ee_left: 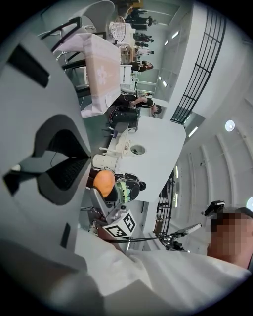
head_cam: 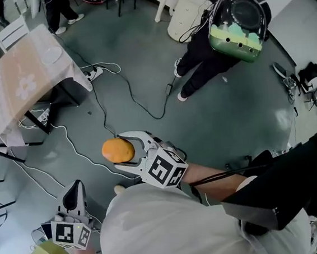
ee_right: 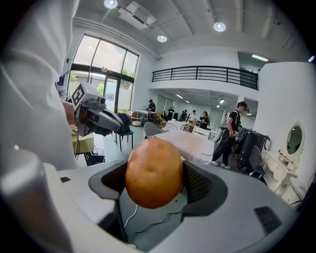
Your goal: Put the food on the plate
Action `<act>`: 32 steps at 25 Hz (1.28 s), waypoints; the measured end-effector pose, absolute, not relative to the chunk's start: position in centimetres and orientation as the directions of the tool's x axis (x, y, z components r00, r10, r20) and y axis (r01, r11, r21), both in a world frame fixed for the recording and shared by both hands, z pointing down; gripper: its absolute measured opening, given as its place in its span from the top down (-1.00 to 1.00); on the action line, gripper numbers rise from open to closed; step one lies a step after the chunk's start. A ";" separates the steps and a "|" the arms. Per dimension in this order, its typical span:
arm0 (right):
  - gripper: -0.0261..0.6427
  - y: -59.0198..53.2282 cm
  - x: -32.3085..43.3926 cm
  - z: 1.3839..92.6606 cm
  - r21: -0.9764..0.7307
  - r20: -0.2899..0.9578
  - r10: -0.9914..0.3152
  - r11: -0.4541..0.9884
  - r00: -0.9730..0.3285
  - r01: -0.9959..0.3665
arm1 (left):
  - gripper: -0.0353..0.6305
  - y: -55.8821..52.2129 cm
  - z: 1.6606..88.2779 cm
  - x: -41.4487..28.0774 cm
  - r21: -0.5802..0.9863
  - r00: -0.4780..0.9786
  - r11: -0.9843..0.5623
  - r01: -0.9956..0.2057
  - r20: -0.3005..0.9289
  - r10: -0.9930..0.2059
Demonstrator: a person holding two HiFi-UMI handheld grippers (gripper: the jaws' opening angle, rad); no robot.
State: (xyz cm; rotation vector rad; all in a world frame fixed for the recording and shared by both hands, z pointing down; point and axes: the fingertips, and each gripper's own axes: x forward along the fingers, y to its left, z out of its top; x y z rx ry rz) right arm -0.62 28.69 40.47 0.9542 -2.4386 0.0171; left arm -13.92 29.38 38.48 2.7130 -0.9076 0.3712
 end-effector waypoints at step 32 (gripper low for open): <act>-0.13 -5.4 6.6 43.0 0.175 0.480 -0.594 0.786 -0.645 -0.593 | 0.87 -1.3 38.7 -4.9 0.195 0.764 -0.750 -0.632 0.324 -0.559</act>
